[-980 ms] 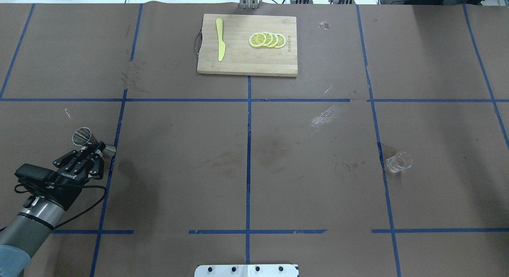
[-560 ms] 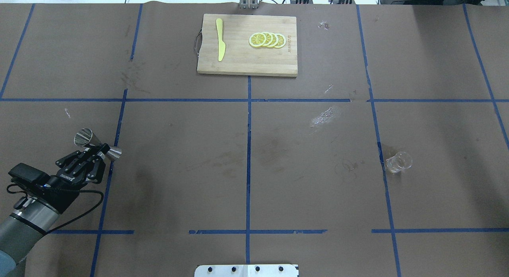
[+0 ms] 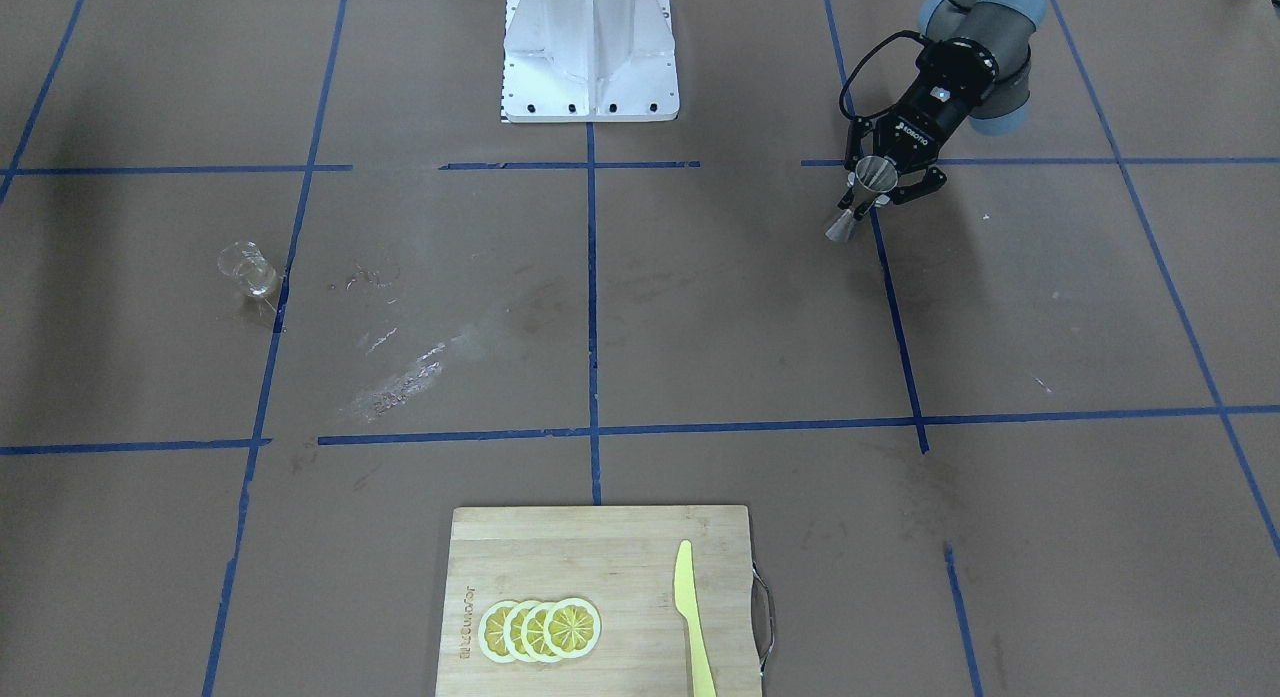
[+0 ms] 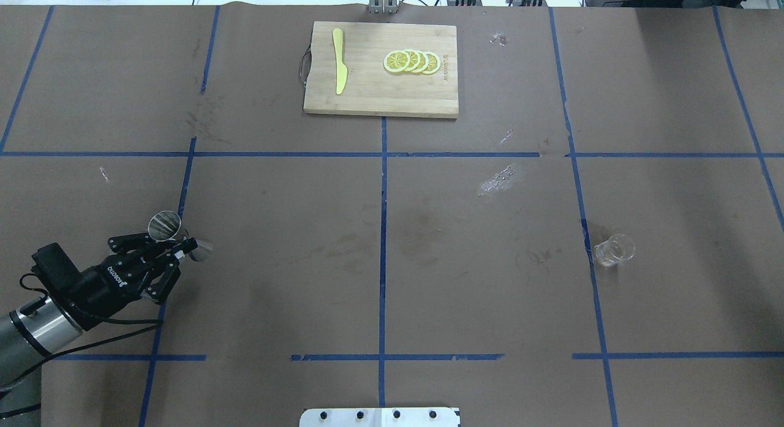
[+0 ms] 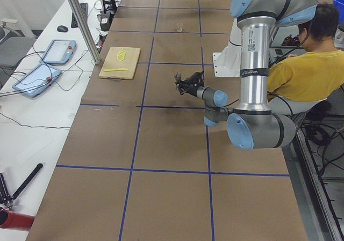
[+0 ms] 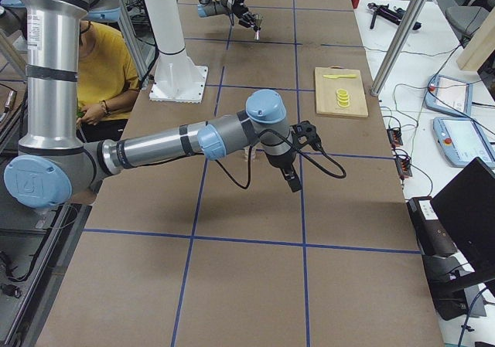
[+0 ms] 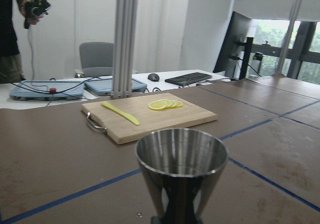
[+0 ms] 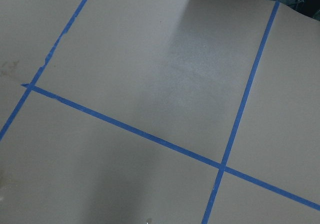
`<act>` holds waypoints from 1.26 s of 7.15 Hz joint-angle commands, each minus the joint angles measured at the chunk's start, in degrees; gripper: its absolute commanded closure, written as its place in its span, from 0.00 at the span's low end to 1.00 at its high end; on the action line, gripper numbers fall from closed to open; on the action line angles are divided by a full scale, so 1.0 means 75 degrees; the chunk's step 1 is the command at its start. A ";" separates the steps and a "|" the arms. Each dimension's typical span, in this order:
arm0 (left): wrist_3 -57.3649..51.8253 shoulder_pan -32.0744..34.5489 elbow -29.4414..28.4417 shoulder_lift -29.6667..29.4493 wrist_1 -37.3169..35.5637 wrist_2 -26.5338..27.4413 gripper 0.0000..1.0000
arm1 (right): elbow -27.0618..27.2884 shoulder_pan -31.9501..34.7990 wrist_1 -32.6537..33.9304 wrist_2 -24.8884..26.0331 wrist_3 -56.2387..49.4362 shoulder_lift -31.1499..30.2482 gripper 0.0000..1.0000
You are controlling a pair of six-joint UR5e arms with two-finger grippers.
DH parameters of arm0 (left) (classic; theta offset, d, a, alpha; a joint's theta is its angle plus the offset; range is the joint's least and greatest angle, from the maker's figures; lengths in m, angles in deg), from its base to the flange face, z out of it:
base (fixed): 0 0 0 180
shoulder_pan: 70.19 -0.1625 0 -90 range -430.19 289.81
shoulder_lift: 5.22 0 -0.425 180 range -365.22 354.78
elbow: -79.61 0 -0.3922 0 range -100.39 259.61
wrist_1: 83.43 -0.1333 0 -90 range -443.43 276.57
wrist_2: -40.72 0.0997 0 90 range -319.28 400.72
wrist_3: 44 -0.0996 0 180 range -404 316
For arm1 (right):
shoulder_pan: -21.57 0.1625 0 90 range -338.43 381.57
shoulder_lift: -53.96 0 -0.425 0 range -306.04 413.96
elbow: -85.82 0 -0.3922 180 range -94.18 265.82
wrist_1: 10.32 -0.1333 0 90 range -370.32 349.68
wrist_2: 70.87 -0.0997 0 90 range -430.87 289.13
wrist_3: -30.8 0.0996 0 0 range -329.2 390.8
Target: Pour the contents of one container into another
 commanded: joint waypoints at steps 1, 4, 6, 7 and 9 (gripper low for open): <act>-0.1713 0.1620 -0.0088 -0.0480 -0.0018 -0.3167 1.00 | 0.0004 0.0000 -0.0060 -0.0008 0.0009 0.0028 0.04; -0.1794 0.2564 -0.0298 -0.1930 -0.1405 -0.5355 1.00 | -0.0043 -0.0012 -0.0456 -0.0008 0.0032 0.0098 0.04; -0.1771 0.2578 -0.0707 -0.2883 -0.2080 -0.5514 1.00 | -0.0032 -0.0012 -0.0470 -0.0032 0.0137 0.0098 0.03; -0.1794 0.2543 -0.0988 -0.3269 -0.2139 -0.5549 1.00 | -0.0020 -0.0012 -0.0505 -0.0032 0.0185 0.0098 0.03; -0.1423 0.2520 -0.1610 -0.4114 -0.2395 -0.6202 1.00 | 0.0004 -0.0012 -0.0506 -0.0044 0.0232 0.0087 0.01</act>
